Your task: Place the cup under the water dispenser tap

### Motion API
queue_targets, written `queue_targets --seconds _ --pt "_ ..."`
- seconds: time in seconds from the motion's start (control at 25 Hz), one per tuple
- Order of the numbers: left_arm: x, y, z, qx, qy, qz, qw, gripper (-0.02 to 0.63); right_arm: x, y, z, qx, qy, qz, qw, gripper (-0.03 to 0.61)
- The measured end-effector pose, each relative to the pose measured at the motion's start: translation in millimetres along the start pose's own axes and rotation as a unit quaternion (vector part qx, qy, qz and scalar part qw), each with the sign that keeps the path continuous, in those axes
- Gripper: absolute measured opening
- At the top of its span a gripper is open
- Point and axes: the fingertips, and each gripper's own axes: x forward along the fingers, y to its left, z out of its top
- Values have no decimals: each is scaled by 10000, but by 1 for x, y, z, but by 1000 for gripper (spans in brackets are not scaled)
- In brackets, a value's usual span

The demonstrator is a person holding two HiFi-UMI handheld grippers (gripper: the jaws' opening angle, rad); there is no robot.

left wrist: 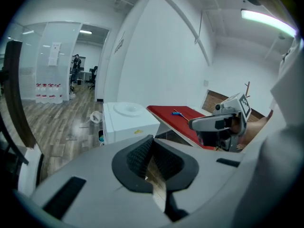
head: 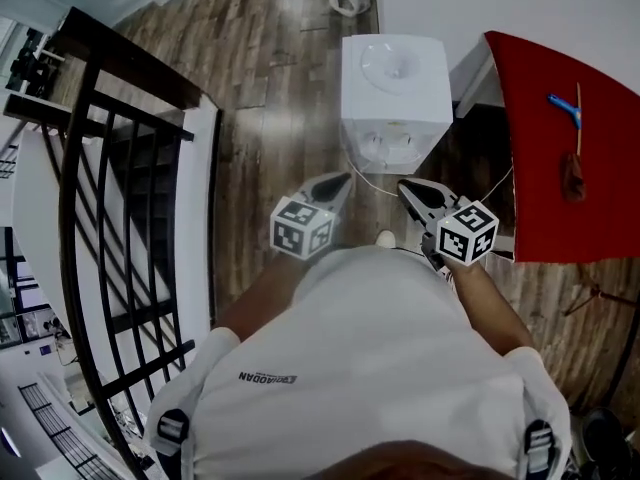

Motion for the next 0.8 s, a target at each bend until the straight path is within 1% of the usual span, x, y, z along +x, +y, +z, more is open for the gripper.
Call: queue_targets --seconds 0.12,0.16,0.2,0.32,0.4,0.44,0.56,0.68,0.8 --pt "-11 -4 19 47 -239 -94 9997 -3 1 13 16 -179 -152 -179 9996 25" --pt "-16 -6 23 36 -323 -132 9994 -3 3 19 17 -185 -169 -163 9996 25" --pt "-21 -8 26 28 -408 -176 9990 -3 6 27 16 -120 -177 -67 9997 25" --pt "-40 -15 25 60 -583 -294 9978 -3 16 54 13 164 -241 401 9988 25" --pt "-56 -15 13 55 -551 -333 9979 -3 23 74 11 266 -300 608 9973 25" --pt "-64 -13 6 20 -507 -349 9981 -3 26 84 9 264 -326 610 9973 24" --pt "-88 -4 -16 -115 -374 -427 9983 -3 36 111 1 59 -335 420 9985 23" --pt "-107 6 -32 -113 -317 -542 9980 -3 43 132 -16 -153 -284 163 9993 23" --pt "-119 9 -46 -83 -258 -733 9969 -3 42 143 -37 -87 -261 -215 9994 23"
